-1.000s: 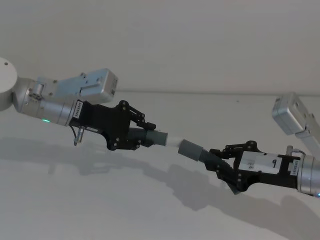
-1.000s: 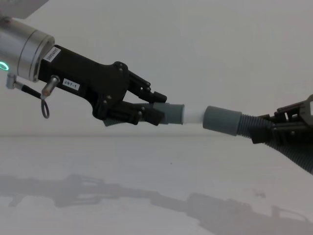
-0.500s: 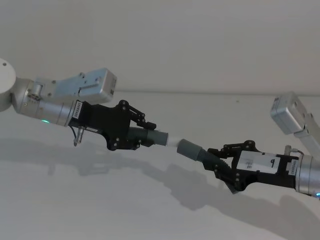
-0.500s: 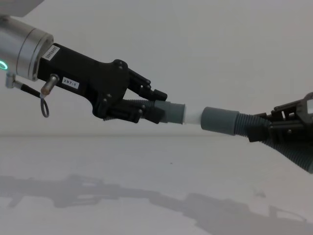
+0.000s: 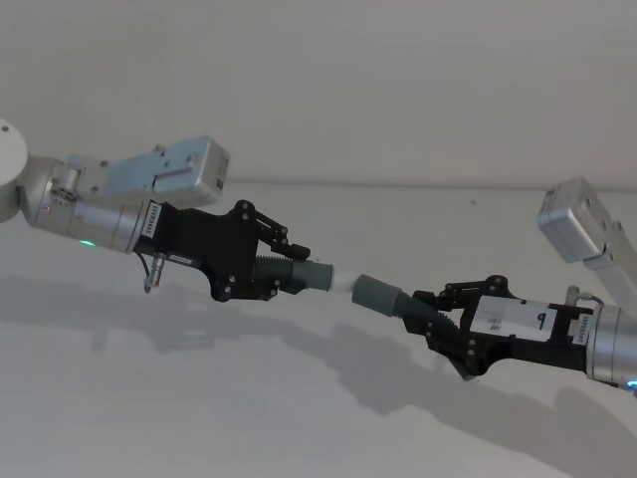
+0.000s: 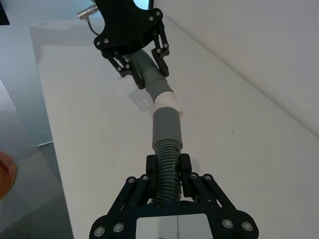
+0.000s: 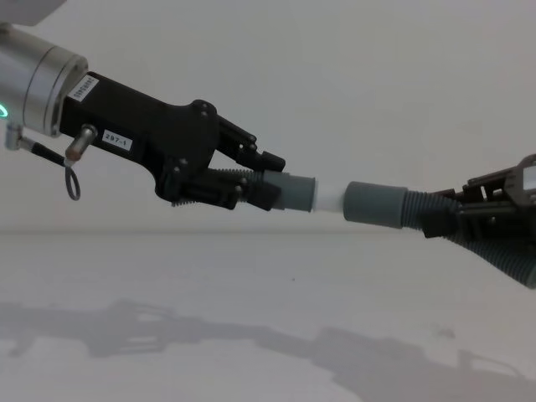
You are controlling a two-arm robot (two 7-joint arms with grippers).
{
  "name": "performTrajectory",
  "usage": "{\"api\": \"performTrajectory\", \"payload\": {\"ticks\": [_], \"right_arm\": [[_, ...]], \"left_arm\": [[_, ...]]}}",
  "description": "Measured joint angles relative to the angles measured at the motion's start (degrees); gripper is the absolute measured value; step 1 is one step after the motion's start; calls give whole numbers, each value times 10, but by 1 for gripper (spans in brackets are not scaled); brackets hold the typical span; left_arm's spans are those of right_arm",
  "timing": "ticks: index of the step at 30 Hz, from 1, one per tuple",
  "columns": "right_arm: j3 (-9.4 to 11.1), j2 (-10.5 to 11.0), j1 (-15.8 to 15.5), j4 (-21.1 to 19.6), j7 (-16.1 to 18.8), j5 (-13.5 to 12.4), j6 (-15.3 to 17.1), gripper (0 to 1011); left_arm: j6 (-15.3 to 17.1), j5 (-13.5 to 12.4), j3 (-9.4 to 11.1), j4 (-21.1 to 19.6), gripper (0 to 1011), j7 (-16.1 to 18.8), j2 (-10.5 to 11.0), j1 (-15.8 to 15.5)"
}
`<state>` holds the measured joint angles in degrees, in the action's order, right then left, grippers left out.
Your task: Use both hands to pick up one end of the pipe from the table, align the ends, and insert them.
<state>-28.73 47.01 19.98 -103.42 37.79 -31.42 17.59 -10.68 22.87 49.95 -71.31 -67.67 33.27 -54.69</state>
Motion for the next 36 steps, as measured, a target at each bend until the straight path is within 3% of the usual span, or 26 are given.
{"api": "performTrajectory", "payload": {"ticks": [36], "right_arm": [[-24, -5, 23, 19, -11, -5, 5, 275]], "left_arm": [[10, -1, -9, -9, 346, 14, 8, 8]]}}
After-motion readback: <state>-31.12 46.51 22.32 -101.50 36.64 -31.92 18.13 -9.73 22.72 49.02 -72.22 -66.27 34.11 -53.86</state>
